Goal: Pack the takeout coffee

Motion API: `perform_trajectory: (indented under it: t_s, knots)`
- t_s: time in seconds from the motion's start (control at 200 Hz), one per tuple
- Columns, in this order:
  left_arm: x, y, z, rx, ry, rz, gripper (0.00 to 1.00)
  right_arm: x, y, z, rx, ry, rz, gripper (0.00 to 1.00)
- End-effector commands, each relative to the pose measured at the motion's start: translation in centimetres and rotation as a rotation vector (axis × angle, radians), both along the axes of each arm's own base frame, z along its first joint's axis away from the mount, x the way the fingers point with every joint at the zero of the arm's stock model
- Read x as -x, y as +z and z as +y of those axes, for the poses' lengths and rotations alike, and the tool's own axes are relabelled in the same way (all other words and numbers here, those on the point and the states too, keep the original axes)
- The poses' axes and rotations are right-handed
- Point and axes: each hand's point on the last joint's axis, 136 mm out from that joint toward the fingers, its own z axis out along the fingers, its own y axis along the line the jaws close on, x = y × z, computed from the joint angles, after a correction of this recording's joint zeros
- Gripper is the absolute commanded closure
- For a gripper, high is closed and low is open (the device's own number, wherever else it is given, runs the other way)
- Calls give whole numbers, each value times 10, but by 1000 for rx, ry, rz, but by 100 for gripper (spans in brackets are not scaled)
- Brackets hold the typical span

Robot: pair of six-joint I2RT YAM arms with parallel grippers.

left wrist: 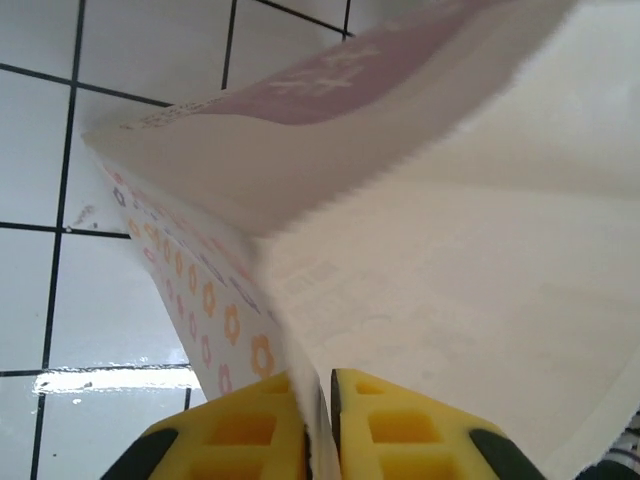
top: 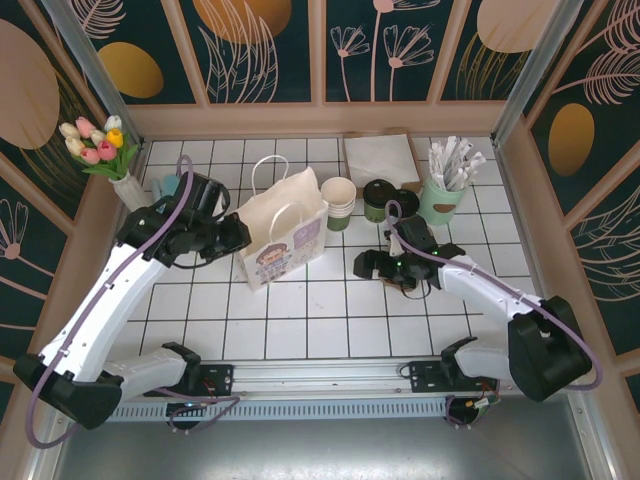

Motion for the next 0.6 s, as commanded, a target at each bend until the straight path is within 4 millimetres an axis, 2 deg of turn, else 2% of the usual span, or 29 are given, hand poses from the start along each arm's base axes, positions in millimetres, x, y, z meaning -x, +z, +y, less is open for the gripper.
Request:
perform_trajectory:
  t_s: [0.0,0.11,0.16,0.2,0.26,0.395,0.45,0.5,0.591]
  knots:
    - [-9,8,-10,30,-55,-38,77,-18,37,34,-210,-7,-38,1]
    - [-17,11,-18,45,-89,-54,70,-28,48,43,-257,-29,-41,1]
    - [-19,12,-21,55,-100,-63,65,-33,48,38,-226,-54,-45,1]
    - [-21,15,-22,61,-105,-75,58,-36,46,30,-172,-63,-56,1]
    - [-22,19,-21,63,-108,-89,49,-42,43,4,-43,-84,-82,1]
    - [-21,25,-18,59,-116,-120,31,-58,35,-71,191,-144,-114,1]
    - [-21,26,-15,54,-113,-130,24,-62,30,-89,226,-156,-114,2]
    - [-21,28,-15,58,-112,-146,18,-67,27,-93,222,-151,-114,2]
    - [-21,32,-15,74,-114,-173,11,-78,27,-77,152,-88,-135,5]
